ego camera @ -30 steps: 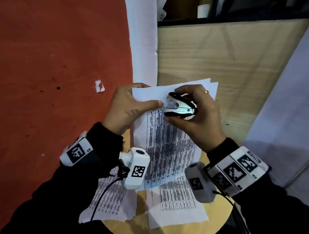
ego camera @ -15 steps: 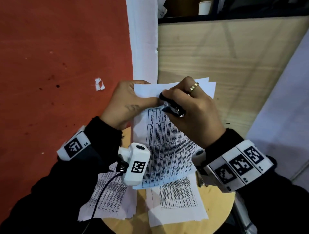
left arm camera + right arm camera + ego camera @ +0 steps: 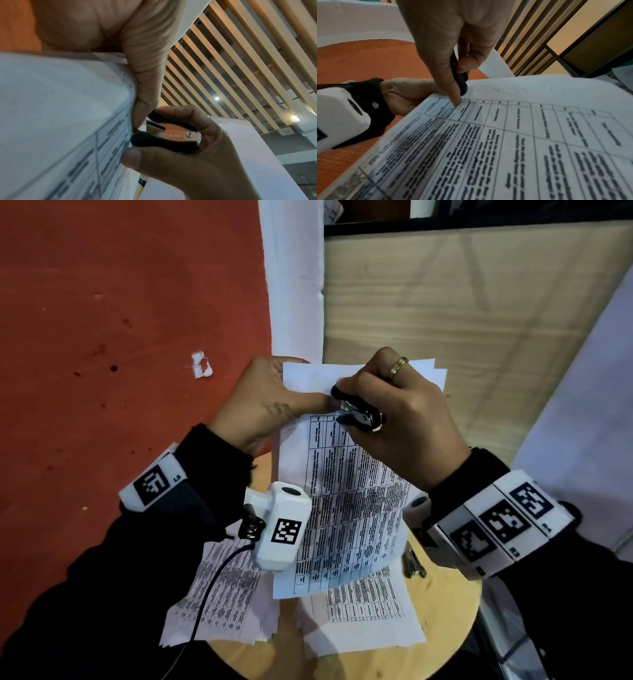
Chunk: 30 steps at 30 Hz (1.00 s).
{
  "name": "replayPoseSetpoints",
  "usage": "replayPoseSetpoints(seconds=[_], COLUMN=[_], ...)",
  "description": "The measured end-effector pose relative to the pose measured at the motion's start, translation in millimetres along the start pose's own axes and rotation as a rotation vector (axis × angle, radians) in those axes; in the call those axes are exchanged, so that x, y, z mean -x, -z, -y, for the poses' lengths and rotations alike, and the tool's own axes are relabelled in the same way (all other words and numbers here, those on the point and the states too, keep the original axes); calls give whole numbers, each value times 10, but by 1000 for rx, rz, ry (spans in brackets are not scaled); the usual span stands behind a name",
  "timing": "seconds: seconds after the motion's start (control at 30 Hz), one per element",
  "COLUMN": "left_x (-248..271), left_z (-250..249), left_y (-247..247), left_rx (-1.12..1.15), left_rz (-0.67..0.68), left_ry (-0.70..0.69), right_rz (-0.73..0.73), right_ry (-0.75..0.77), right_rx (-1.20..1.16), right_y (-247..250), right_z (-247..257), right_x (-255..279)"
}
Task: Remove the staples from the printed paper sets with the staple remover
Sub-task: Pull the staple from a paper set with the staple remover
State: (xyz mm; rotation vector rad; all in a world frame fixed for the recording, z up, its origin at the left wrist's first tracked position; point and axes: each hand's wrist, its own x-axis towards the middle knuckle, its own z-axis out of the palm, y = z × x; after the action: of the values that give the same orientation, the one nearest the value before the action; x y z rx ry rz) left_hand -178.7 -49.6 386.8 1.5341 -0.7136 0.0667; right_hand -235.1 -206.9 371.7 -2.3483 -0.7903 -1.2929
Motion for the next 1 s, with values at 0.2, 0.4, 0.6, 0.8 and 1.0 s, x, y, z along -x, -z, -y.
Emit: replayPoseSetpoints(seconds=[0.2,0.4,0.6,0.8,1.0], left_x=[-26,-28,-49,-89,-188], left_z=[37,88,152,228,407], left_y=[-3,-1,1,-7,-16], left_rx=[-14,9,38,67,86], left_rz=[1,-4,15,31,27], left_ry=[24,50,72,74,71], right_rz=[35,46,3,-48,-70], right_ry=[30,18,4,-90,-244], right_rx=[88,140,99,-37,-267], right_y=[-47,-107,-170,-206,-248], right_z=[10,-25,-122,-233,-391], right_x=[-29,-29,-2,31,101])
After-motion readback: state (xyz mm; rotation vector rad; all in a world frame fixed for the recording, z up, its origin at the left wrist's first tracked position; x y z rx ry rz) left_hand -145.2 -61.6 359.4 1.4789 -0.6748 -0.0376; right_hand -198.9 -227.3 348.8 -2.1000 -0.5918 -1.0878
